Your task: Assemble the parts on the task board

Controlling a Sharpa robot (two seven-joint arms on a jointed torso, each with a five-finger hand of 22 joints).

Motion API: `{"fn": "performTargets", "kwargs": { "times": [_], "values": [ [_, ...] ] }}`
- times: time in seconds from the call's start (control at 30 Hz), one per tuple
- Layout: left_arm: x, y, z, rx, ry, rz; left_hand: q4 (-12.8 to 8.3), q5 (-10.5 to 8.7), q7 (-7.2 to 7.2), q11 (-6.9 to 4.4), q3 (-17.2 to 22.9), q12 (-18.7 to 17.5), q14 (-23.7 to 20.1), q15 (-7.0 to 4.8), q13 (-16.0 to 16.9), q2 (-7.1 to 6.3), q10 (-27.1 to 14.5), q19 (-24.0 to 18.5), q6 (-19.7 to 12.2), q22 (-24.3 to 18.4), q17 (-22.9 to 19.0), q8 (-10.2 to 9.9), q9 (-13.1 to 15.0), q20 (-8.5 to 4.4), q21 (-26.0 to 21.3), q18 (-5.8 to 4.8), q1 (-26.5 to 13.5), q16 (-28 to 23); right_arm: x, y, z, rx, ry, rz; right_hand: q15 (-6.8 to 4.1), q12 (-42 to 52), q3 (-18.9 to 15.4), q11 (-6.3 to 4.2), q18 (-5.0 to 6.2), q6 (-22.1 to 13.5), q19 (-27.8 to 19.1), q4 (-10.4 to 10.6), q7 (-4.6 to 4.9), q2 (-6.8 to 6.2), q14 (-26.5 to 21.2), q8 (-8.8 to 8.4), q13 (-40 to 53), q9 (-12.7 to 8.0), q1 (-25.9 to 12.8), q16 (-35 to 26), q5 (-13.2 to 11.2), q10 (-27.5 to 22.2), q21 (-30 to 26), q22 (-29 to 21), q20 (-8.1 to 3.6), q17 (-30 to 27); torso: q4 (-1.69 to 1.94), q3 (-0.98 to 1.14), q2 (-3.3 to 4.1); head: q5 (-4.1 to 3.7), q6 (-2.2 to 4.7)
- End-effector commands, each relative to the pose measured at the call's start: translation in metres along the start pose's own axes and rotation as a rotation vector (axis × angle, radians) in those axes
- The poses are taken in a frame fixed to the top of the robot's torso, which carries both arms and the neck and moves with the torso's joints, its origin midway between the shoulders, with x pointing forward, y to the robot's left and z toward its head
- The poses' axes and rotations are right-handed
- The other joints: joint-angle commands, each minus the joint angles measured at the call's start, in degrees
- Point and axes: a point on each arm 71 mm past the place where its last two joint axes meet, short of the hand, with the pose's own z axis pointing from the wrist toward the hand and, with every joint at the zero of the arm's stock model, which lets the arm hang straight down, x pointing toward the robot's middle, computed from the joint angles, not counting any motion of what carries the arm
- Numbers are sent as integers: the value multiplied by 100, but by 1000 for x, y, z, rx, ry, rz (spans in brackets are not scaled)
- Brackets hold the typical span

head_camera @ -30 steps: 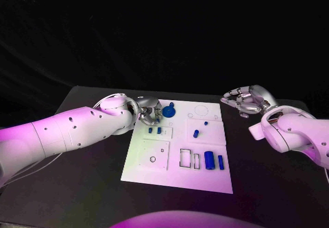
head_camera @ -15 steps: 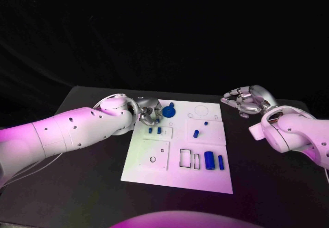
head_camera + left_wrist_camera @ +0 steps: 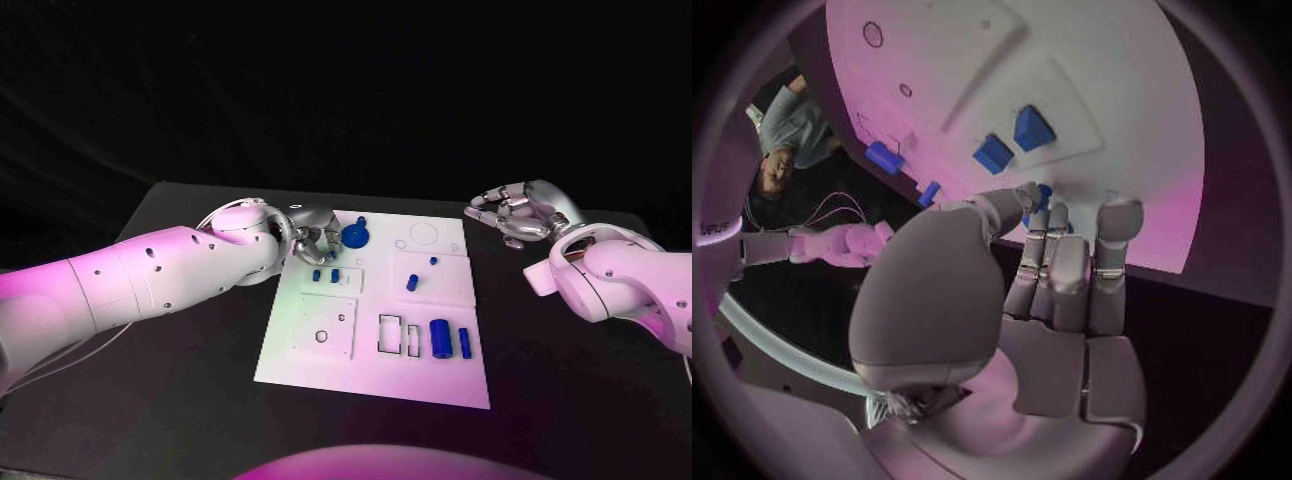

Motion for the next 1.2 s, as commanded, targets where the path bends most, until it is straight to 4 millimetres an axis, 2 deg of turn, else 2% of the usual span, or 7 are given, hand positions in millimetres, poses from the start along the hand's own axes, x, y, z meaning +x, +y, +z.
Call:
{"fn": "performTargets", "kwargs": {
  "times": [0.03,0.33,0.97,1.1,1.2],
  "values": [
    [0,-1,0,1,5,-7,-20,25,36,-6,15,-48,-8,30,-9,-45,-67,-63,-4,-35,1,-34,-4,-4,-36,-8,-22,-18,1,1,0,-14,3,-8,-43,-18,-10,-14,52,-43,-25,25,-10,-1,120,33,-11,-5,47,-18,20,-2,-20,-5,-9,-8,-2,0,4,-4,7],
    [0,-2,0,2,0,-10,-45,25,83,52,-175,-221,-76,83,-2,-117,-333,-213,-120,-275,-158,-113,-27,22,-189,37,-48,-42,1,1,0,-14,3,-8,-43,-18,-10,-14,52,-43,-25,25,-10,-1,120,33,-11,-5,47,-18,20,-2,-20,-5,-9,-8,1,0,5,-9,3],
    [-1,-2,-2,21,-23,-27,-24,29,97,66,-316,-224,-115,98,10,-71,-408,-295,-116,-419,-249,-123,-28,21,-287,63,-50,-57,1,0,0,-12,3,-8,-43,-18,-10,-14,52,-43,-25,25,-10,-1,120,33,-11,-5,47,-18,20,-2,-20,-5,-9,-8,-1,3,3,-12,3],
    [-2,-4,-4,46,-46,-48,17,31,102,72,-523,-221,-153,106,13,-87,-479,-335,-159,-487,-322,-166,-44,21,-343,70,-85,-70,0,-1,0,-9,1,-10,-43,-33,-21,-14,55,-51,-30,34,-9,0,118,33,-32,-7,55,-27,20,-13,-39,-17,-10,-21,-3,1,1,-18,9],
    [-6,-6,-7,90,-100,-115,165,11,148,96,-1229,-169,-439,143,19,26,-666,-561,-357,-940,-946,-328,-130,32,-681,144,17,-242,-2,-3,1,-4,-4,-12,-43,-33,-21,-14,55,-51,-30,34,-9,0,118,33,-32,-7,55,-27,20,-13,-39,-17,-10,-21,-4,-3,2,-31,12]
  ]
}}
